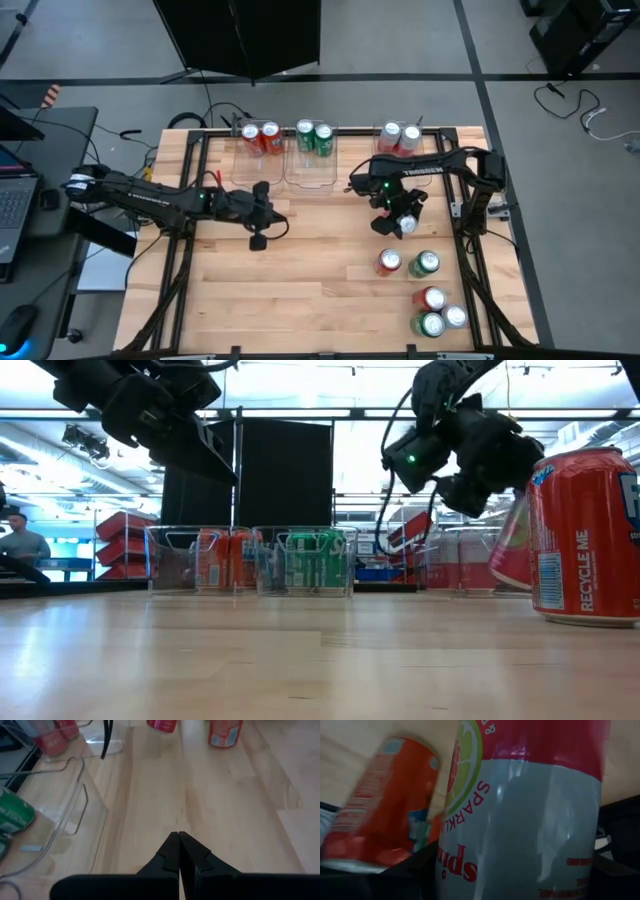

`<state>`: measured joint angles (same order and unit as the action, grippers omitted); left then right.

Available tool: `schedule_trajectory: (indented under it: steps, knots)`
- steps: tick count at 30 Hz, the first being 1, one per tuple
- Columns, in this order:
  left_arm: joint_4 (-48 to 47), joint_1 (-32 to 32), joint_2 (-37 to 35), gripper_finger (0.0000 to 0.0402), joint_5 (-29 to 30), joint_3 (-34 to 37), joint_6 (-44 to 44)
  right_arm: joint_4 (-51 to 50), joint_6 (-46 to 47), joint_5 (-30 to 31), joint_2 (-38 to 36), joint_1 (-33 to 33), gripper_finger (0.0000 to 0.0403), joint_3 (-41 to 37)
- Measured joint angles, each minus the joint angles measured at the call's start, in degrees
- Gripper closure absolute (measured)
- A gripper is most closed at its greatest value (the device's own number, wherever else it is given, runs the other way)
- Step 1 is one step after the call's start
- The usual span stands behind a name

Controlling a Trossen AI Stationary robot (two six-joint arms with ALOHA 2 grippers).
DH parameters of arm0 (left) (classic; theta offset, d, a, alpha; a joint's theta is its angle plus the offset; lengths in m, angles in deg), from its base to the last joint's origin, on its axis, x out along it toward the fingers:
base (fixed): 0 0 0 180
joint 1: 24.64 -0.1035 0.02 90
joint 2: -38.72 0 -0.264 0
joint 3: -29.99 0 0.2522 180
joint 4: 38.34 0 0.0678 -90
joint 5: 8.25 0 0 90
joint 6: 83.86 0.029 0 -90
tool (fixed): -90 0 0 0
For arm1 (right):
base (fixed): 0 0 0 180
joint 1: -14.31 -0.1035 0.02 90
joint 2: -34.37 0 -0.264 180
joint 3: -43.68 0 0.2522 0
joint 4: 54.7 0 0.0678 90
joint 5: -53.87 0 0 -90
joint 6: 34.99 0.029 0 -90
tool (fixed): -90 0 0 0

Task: Sort soda cans
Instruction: Put the top pink white soda can into the right transparent bin

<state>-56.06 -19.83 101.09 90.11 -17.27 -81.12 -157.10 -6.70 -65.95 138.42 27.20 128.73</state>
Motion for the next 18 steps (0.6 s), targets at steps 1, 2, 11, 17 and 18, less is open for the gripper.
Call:
schedule_trajectory:
  steps: [1, 2, 11, 17, 18]
  knots:
    - [0.1, 0.2, 0.0, 0.0401, 0.0, 0.0, 0.0, 0.2, 0.0, 0.0, 0.0, 0.0, 0.0119, -0.6]
    - [0.0, 0.4, 0.0, 0.0401, 0.0, 0.0, 0.0, 0.7, 0.0, 0.0, 0.0, 0.0, 0.0119, -1.1]
    - [0.2, 1.0, 0.0, 0.0401, 0.0, 0.0, -0.4, 4.1, 0.0, 0.1, 0.0, 0.0, 0.0098, -3.2]
    - [-0.1, 1.0, 0.0, 0.0401, 0.0, 0.0, -0.4, 4.7, -0.4, 0.1, -0.1, 0.1, 0.0049, -3.2]
    - [-0.1, 1.0, 0.0, 0.0401, 0.0, 0.0, -0.4, 4.7, -0.4, 0.1, -0.1, 0.1, 0.0049, -3.2]
